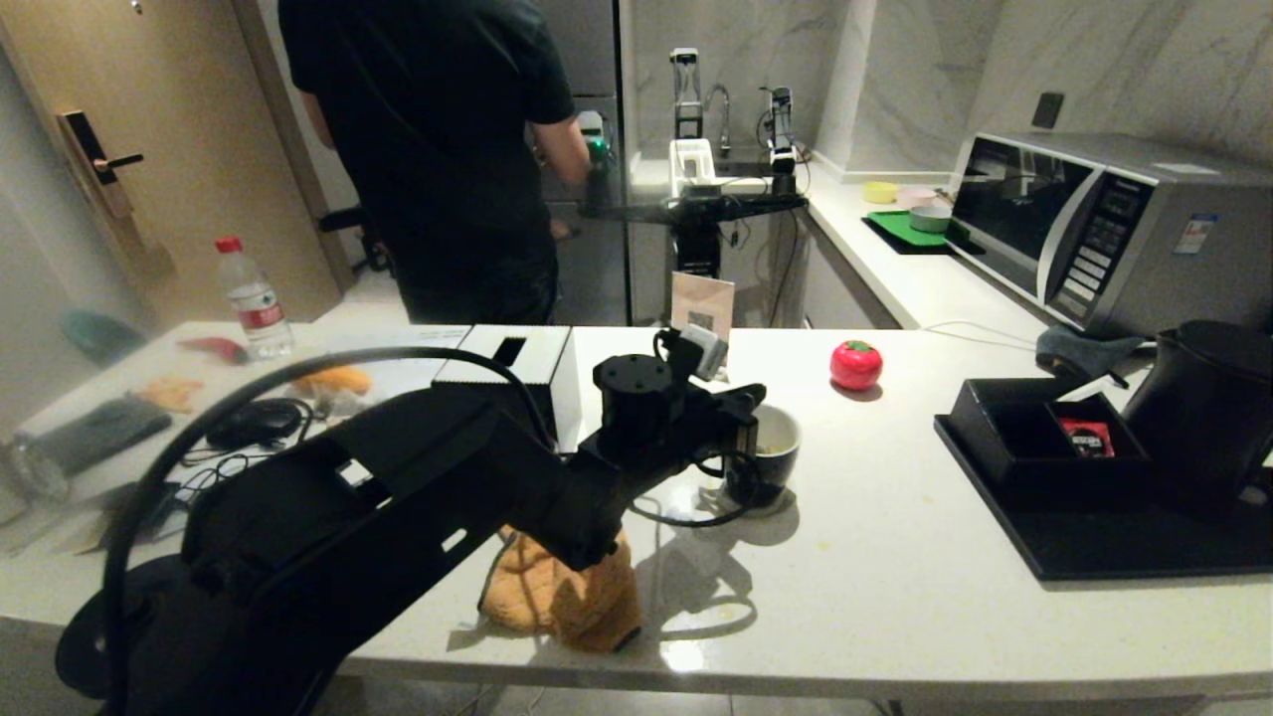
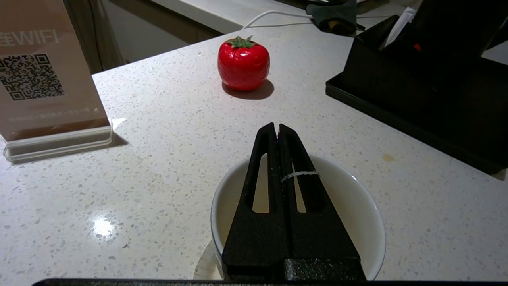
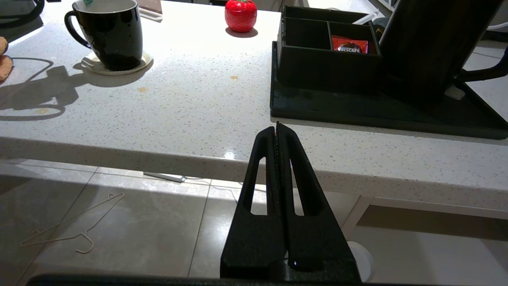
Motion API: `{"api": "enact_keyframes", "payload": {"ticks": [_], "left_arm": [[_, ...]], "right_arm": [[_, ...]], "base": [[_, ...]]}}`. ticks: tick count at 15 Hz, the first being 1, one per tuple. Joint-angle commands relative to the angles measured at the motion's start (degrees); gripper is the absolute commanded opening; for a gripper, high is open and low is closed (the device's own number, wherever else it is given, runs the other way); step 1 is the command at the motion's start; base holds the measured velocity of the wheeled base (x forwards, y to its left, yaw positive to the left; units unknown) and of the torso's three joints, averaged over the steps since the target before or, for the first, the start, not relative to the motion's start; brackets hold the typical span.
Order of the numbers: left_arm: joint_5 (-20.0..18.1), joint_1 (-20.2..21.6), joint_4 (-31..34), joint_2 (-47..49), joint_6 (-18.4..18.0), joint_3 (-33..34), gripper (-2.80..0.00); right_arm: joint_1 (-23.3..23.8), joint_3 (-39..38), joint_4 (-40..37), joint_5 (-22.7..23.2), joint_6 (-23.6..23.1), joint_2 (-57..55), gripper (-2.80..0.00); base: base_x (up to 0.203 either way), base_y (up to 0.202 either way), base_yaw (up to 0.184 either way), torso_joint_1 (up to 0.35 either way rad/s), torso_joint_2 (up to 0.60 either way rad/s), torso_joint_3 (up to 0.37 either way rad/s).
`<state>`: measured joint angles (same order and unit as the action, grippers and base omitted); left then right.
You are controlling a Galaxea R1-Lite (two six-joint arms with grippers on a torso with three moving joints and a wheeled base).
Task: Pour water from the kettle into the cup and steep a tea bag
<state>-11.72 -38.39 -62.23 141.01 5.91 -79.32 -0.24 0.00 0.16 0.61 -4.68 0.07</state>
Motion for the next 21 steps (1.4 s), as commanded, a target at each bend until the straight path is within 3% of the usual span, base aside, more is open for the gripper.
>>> {"api": "enact_keyframes", "payload": {"ticks": [1, 21], "left_arm": [[-0.1, -0.3, -0.3, 0.3, 0.1, 0.1, -2.8], [2.1, -0.8, -0.3, -8.6, 0.0, 0.0, -2.8]], "right_arm": [[0.0, 0.0, 0.0, 0.0, -0.1, -0.1, -2.8], [0.0, 0.0, 0.0, 0.0, -0.1, -0.1, -2.8]], "base": [[0.0, 0.0, 0.0, 0.0, 0.0, 0.0], [0.0, 0.0, 0.0, 0.0, 0.0, 0.0]]}}
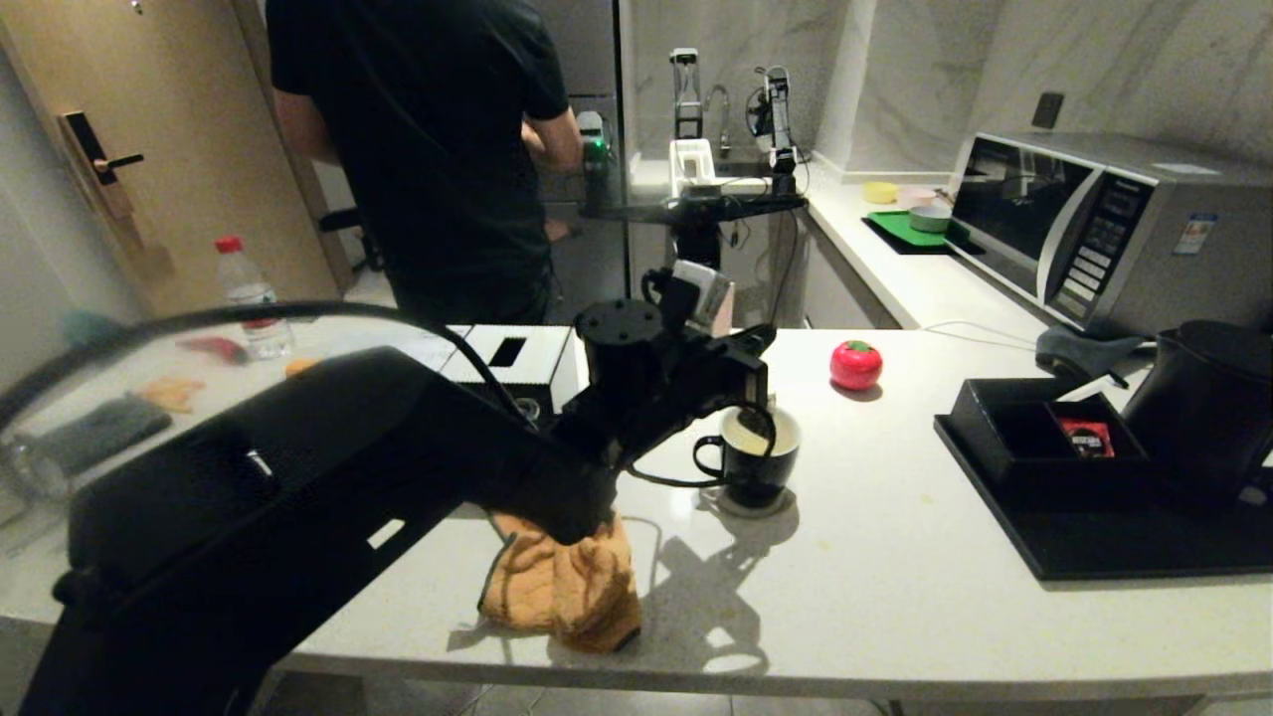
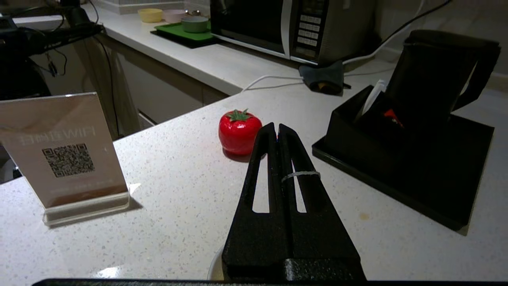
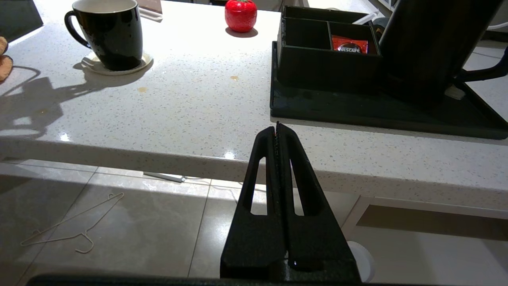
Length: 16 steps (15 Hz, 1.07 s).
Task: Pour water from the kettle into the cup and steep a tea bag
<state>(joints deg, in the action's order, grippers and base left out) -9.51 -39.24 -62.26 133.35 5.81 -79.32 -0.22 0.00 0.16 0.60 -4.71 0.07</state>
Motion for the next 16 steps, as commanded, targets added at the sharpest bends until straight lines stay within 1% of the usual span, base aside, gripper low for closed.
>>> {"api": "enact_keyframes", "payload": {"ticks": [1, 10, 16], "left_arm": [[-0.1, 0.1, -0.3, -0.8, 0.1, 0.0, -2.8], [-0.1, -0.2, -0.5, 4.0, 0.2, 0.0, -2.8], [0.0, -0.8, -3.3, 8.3, 0.2, 0.4, -2.8]], "right_arm": [[0.0, 0.0, 0.0, 0.0, 0.0, -0.1, -2.8], [0.0, 0.0, 0.1, 0.0, 0.0, -0.1, -2.8], [0.0, 0.0, 0.0, 0.0, 0.0, -0.1, -2.8]], "base": [[0.0, 0.0, 0.0, 0.0, 0.0, 0.0], [0.0, 0.0, 0.0, 0.0, 0.0, 0.0], [0.0, 0.0, 0.0, 0.0, 0.0, 0.0]]}}
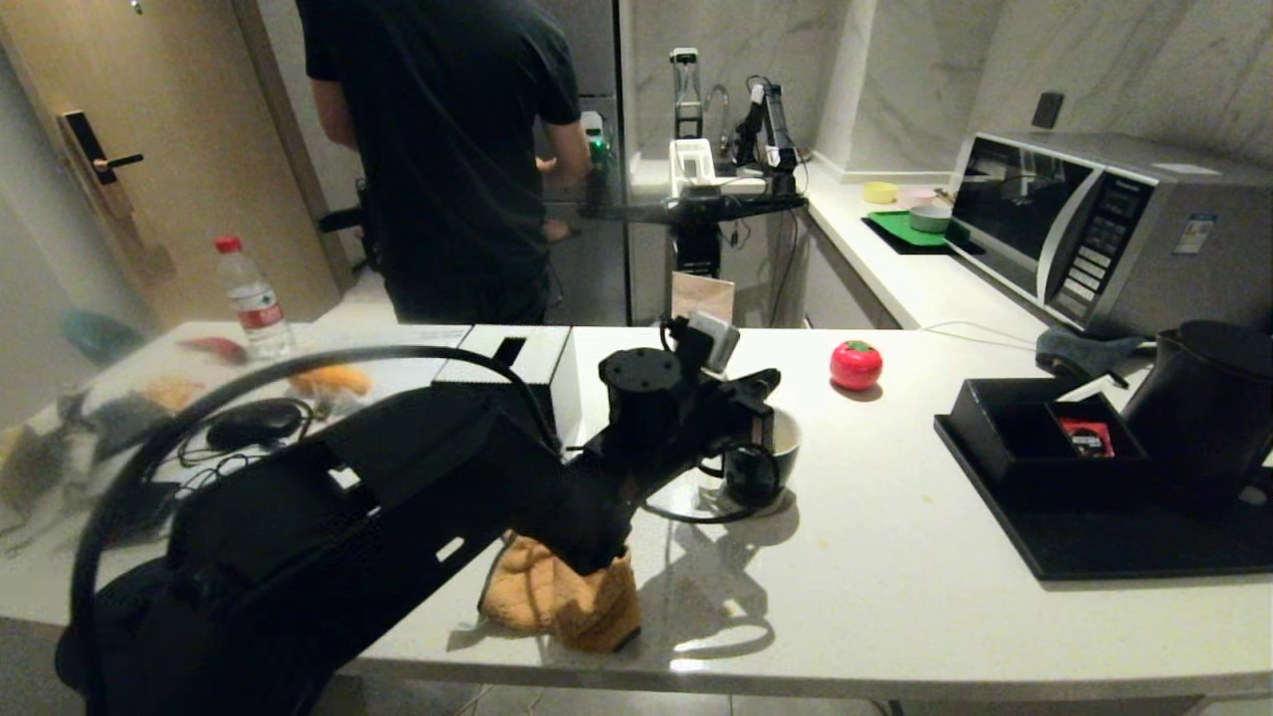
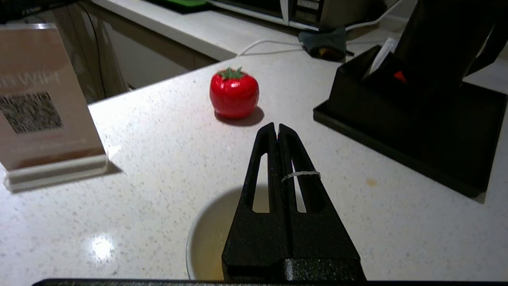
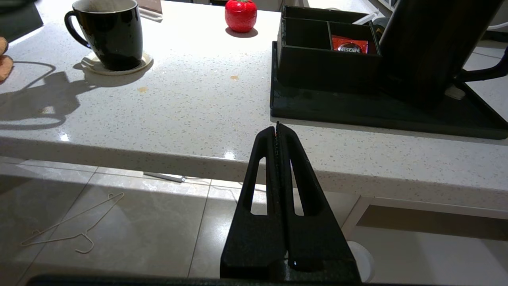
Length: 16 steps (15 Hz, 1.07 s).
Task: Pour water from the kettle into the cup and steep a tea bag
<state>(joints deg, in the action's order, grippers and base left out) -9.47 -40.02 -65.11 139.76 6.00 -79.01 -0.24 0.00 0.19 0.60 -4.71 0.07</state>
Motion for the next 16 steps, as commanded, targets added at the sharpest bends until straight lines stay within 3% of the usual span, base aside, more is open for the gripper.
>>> {"api": "enact_keyframes", "payload": {"ticks": [1, 9, 16], "left_arm": [[-0.1, -0.1, -0.5, 2.4, 0.1, 0.1, -2.8], [0.0, -0.6, -0.5, 2.6, 0.1, 0.1, -2.8], [0.1, -0.8, -0.5, -4.4, 0.0, 0.8, -2.8]], "right_arm": [[0.0, 0.0, 0.0, 0.0, 0.0, -0.1, -2.8], [0.0, 0.0, 0.0, 0.0, 0.0, -0.1, -2.8], [0.0, 0.0, 0.0, 0.0, 0.0, -0.1, -2.8]], "base": [[0.0, 0.0, 0.0, 0.0, 0.0, 0.0], [0.0, 0.0, 0.0, 0.0, 0.0, 0.0], [0.0, 0.0, 0.0, 0.0, 0.0, 0.0]]}}
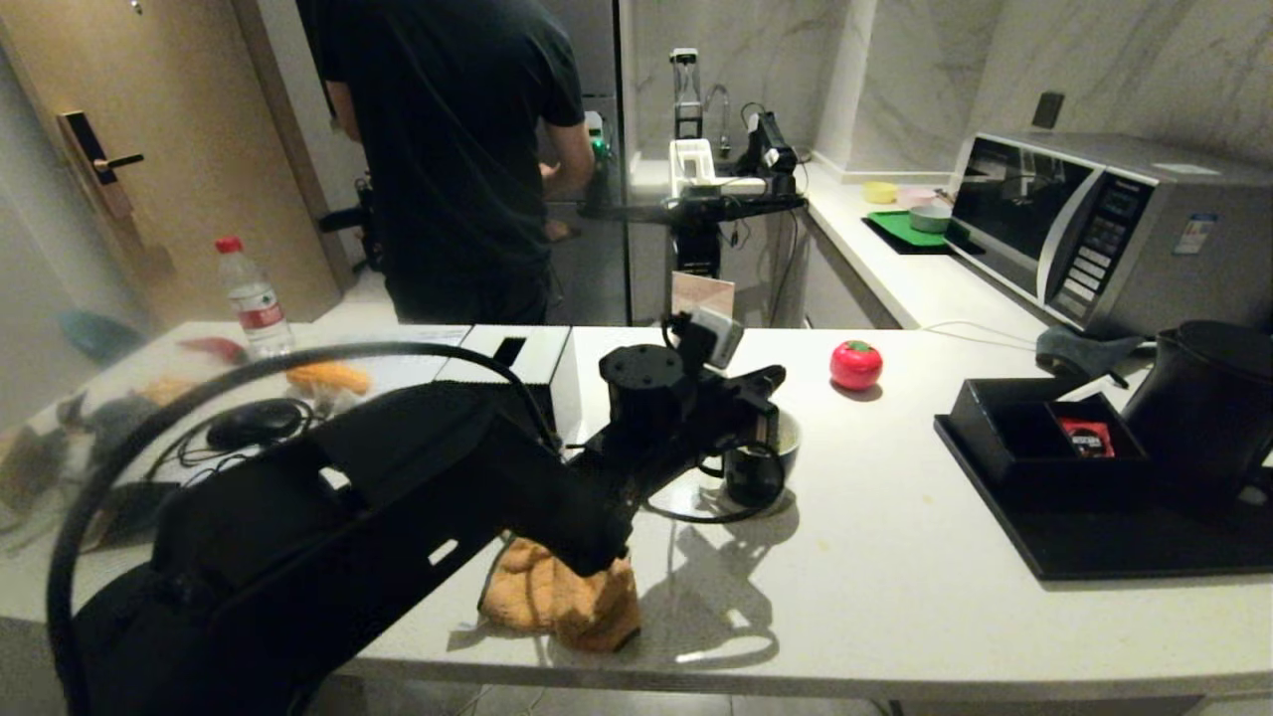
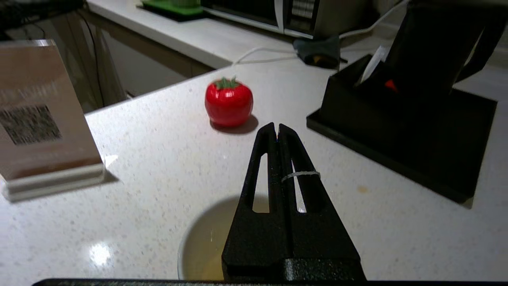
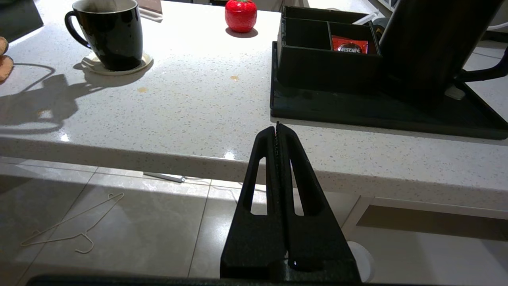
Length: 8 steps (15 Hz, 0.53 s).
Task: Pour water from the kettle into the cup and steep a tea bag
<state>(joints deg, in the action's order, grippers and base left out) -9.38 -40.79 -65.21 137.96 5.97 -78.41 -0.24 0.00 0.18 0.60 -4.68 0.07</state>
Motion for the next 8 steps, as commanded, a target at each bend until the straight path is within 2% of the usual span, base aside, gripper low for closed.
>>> {"api": "enact_keyframes", "payload": {"ticks": [1, 8], "left_arm": [[0.0, -0.1, -0.4, -3.6, 0.0, 0.5, -2.8], [0.1, -1.5, -1.5, -10.6, 0.0, 4.0, -2.8]], "right_arm": [[0.0, 0.0, 0.0, 0.0, 0.0, -0.1, -2.8], [0.0, 0.0, 0.0, 0.0, -0.1, -0.1, -2.8]], "base": [[0.0, 0.0, 0.0, 0.0, 0.0, 0.0], [0.0, 0.0, 0.0, 0.0, 0.0, 0.0]]}}
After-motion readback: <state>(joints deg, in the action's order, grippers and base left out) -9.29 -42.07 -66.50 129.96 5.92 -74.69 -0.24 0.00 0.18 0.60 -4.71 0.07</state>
